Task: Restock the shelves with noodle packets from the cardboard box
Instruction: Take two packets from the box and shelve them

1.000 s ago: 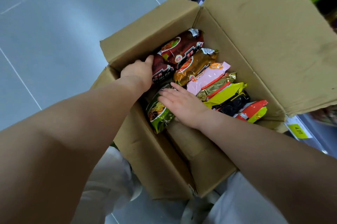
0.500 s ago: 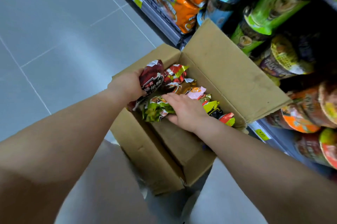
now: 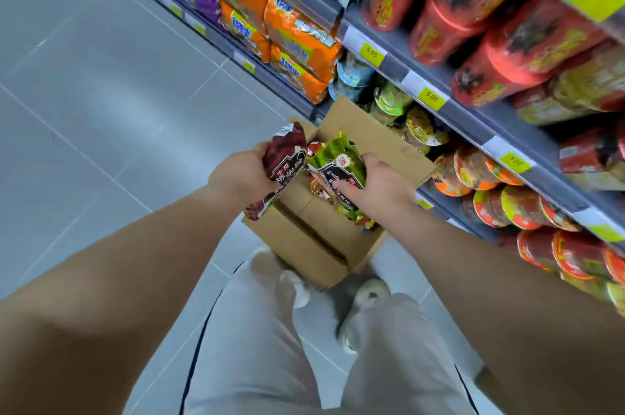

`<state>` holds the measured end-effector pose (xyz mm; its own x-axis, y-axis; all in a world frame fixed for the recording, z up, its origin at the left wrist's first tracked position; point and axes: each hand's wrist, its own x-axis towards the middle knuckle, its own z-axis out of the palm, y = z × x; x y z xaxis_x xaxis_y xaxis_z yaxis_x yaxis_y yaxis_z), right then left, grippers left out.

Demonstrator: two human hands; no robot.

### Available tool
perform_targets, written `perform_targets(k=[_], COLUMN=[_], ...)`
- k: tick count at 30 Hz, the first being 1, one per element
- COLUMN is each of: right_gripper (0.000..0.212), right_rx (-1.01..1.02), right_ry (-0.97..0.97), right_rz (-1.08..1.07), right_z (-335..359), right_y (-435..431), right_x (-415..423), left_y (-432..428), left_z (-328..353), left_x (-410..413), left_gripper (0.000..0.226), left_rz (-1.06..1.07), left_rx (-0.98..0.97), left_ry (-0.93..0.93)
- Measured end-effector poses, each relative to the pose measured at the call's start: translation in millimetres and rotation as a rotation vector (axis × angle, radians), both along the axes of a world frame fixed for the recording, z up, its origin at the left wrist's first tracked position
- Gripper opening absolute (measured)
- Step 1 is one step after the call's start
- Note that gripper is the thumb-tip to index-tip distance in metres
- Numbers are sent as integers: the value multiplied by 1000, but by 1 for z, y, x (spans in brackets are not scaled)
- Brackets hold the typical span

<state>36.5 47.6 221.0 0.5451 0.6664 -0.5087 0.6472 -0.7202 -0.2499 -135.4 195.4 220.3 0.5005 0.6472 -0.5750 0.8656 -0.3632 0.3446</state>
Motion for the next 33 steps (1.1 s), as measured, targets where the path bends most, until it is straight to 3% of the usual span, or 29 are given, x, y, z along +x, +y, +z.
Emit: perform_targets(k=[6, 13, 22, 27, 33], right_gripper=[64, 65, 59, 70, 60], right_rx=[1, 137, 338, 358, 505], right_ry=[-45, -72, -101, -181, -213], right_rz=[-86, -104, -33, 66, 122], right_z=[112, 178, 216, 238, 261], right_y=[-15, -35, -53, -15, 103], right_x=[-28, -72, -159, -210, -287], left_y=[3, -13, -50, -35, 60], left_z=[105, 162, 204, 217, 238], left_x=[-26, -71, -174, -239, -323], left_gripper=[74, 75, 75, 77, 76], left_rz=[-80, -105, 114, 212, 339], left_rx=[-17, 55, 130, 200, 260], left_ry=[-61, -124, -239, -257, -376])
